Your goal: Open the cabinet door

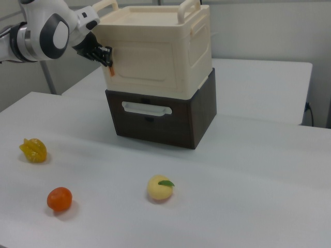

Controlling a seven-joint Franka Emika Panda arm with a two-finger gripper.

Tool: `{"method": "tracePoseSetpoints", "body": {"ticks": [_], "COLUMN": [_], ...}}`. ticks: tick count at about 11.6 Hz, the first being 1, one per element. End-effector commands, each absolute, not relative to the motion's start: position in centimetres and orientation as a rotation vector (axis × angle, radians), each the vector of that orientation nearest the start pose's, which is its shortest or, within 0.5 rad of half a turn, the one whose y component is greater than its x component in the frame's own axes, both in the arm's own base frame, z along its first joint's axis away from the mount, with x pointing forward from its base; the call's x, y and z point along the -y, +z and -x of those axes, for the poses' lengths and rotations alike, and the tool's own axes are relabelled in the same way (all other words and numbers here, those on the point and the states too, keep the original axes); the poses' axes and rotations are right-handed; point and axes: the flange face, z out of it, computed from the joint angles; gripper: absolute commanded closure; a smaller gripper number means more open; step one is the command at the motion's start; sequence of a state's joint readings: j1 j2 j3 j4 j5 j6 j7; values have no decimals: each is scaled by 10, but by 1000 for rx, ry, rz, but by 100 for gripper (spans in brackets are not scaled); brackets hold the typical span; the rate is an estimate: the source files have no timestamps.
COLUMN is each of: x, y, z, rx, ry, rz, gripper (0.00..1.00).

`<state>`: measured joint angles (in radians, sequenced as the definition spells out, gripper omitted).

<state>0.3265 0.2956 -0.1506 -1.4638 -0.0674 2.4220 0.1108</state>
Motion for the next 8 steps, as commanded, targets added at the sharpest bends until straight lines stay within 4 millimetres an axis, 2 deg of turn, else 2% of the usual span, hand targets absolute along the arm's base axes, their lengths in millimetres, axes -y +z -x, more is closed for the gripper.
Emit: {"method": "tracePoseSetpoints", "body": {"ticks": [1,4,7,8], "x": [-131,-130,-130,-131], "y": [600,607,605,604], "z": [-682,-671,-669,-667], "rx": [151,147,146,142], "ry": [-1038,-939,-897,-873], "rz": [2984,3025,3042,3048], "gripper": [95,95,93,83]}}
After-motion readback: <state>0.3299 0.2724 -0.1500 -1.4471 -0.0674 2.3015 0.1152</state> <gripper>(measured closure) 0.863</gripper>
